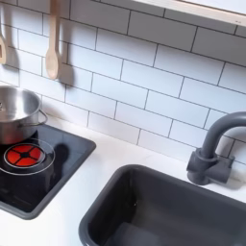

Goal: Reach green block

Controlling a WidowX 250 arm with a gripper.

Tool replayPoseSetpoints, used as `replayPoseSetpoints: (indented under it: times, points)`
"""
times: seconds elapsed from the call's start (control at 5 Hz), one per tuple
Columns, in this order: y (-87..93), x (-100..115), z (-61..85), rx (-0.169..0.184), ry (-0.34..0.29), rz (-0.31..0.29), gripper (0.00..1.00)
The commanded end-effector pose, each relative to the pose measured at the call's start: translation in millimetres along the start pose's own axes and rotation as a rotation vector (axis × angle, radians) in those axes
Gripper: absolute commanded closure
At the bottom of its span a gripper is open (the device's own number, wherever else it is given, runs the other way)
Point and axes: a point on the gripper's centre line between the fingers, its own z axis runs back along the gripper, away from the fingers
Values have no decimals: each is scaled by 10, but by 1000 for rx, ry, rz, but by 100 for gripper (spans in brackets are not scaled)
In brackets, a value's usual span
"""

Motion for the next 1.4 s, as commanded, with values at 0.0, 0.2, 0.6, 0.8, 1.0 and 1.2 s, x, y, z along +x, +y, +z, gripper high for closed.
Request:
replayPoseSetpoints:
  times: [0.0, 0.2, 0.6, 0.8, 1.0, 1.2]
  points:
    - [0, 47, -104, -6, 17, -5, 0]
    - [19, 49, -165, -6, 26, 7, 0]
    - [17, 74, -247, -10, 36, 3, 0]
    - [35, 82, -272, -11, 37, 12, 0]
    - [27, 84, -335, -13, 51, 9, 0]
    - [44, 94, -418, -16, 61, 18, 0]
